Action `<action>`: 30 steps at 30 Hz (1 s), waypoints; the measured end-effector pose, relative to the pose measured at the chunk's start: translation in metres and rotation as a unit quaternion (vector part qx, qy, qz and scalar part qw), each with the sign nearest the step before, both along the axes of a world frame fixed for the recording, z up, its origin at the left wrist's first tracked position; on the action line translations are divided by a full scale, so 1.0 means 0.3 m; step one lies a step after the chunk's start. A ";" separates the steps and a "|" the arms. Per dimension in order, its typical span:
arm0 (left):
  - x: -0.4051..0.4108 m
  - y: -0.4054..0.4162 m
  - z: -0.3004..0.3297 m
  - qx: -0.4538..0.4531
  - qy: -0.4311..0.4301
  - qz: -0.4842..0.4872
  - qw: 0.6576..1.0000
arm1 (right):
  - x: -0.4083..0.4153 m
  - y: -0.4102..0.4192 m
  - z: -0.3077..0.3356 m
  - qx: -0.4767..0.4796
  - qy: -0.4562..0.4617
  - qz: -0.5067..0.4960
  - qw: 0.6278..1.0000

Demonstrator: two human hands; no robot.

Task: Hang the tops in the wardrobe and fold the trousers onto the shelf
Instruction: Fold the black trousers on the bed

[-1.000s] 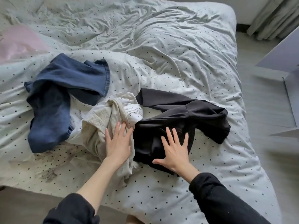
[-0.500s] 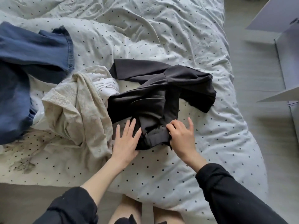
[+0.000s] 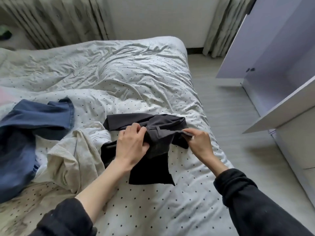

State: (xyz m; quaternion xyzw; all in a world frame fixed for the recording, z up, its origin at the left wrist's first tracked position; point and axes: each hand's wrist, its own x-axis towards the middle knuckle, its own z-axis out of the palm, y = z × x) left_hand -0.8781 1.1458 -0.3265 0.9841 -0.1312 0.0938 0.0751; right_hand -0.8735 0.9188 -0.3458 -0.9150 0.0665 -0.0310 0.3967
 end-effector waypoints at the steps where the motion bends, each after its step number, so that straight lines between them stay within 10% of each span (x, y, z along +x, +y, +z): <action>1: 0.005 -0.004 0.019 0.003 -0.008 -0.008 1.000 | -0.005 0.010 0.016 0.011 -0.006 0.006 1.000; 8: 0.018 -0.044 0.139 -0.092 0.102 0.009 0.990 | -0.015 0.074 0.091 0.040 0.007 0.017 0.999; 21: 0.133 0.070 0.204 -0.255 0.133 0.131 0.949 | -0.170 0.096 -0.174 -0.017 0.421 0.121 0.899; 30: 0.152 0.144 0.185 -0.356 0.237 0.135 0.894 | -0.151 0.109 -0.196 0.148 0.277 -0.114 0.943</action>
